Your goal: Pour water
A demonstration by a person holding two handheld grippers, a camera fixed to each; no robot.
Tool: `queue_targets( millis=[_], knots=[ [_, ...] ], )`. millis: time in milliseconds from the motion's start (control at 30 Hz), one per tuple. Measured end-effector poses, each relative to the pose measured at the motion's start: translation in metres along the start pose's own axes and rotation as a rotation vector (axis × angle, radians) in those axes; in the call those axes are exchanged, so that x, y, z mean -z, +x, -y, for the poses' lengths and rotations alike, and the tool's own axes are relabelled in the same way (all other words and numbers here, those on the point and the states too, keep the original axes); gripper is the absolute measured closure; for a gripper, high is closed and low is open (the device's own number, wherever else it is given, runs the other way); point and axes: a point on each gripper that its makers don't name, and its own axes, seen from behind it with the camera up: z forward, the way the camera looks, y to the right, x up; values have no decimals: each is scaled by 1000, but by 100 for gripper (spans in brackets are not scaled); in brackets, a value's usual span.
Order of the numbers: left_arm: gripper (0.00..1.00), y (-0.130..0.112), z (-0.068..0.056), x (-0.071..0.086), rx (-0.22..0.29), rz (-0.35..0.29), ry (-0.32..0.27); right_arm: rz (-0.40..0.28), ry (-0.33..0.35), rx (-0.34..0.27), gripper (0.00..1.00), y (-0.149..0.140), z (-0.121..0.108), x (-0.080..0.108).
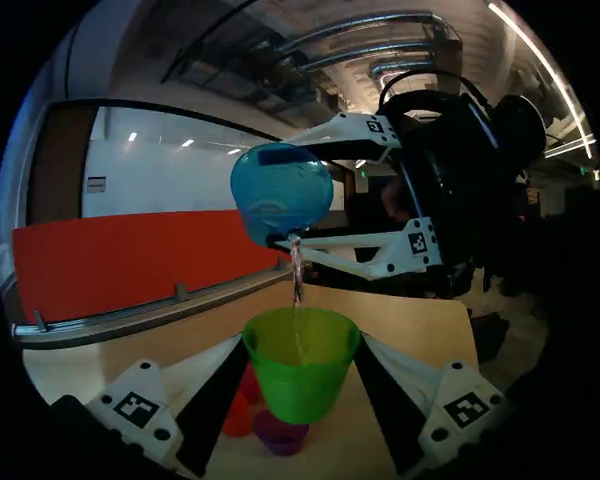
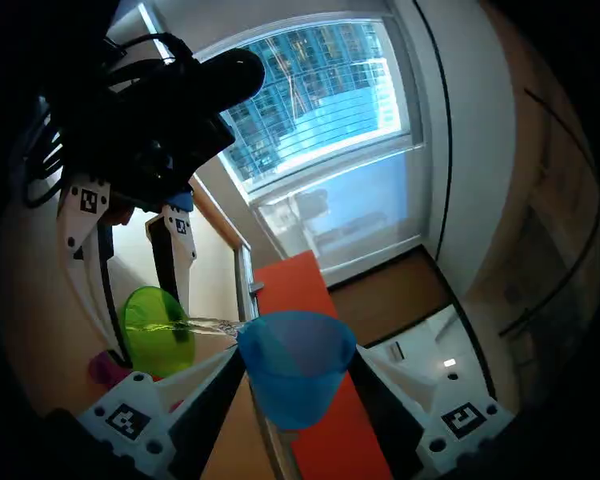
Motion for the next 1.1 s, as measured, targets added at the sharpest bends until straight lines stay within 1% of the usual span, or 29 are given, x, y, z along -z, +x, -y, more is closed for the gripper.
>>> queue_targets(
  millis=[467,1100],
  knots=[
    [12,-1,1,-1,1,0,-1,4,-18,61,10,-5,-6,0],
    [12,1,-2,1,1,-4,-6,-1,-45,146,10,1,-14,0]
  ],
)
